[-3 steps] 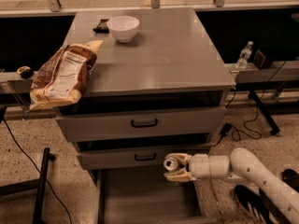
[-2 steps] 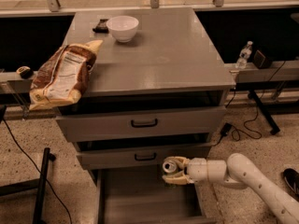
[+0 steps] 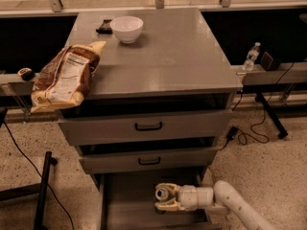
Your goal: Place green can into bottom drawer
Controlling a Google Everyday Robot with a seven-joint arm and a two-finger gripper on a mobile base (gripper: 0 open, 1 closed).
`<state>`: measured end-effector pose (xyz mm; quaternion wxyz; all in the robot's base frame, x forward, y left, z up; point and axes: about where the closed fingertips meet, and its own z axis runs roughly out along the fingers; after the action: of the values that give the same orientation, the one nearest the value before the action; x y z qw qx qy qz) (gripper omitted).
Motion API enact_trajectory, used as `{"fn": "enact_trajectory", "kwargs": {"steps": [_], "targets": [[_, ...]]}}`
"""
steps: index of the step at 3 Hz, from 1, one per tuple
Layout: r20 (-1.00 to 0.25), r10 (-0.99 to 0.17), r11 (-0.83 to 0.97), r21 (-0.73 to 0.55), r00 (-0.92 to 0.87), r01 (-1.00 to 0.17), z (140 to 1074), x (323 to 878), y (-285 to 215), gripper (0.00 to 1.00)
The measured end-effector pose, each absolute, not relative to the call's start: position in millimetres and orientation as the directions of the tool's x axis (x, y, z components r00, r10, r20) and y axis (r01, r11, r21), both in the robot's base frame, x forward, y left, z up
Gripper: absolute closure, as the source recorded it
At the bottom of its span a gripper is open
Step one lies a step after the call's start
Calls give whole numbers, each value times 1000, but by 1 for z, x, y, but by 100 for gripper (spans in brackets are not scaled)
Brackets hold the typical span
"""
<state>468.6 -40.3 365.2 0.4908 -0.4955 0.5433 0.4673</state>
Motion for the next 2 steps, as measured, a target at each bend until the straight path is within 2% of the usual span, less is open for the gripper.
{"fn": "enact_trajectory", "kwargs": {"steps": [2], "targets": [[-998,-50,66,41,-44,-997,350,461,-33,100]]}}
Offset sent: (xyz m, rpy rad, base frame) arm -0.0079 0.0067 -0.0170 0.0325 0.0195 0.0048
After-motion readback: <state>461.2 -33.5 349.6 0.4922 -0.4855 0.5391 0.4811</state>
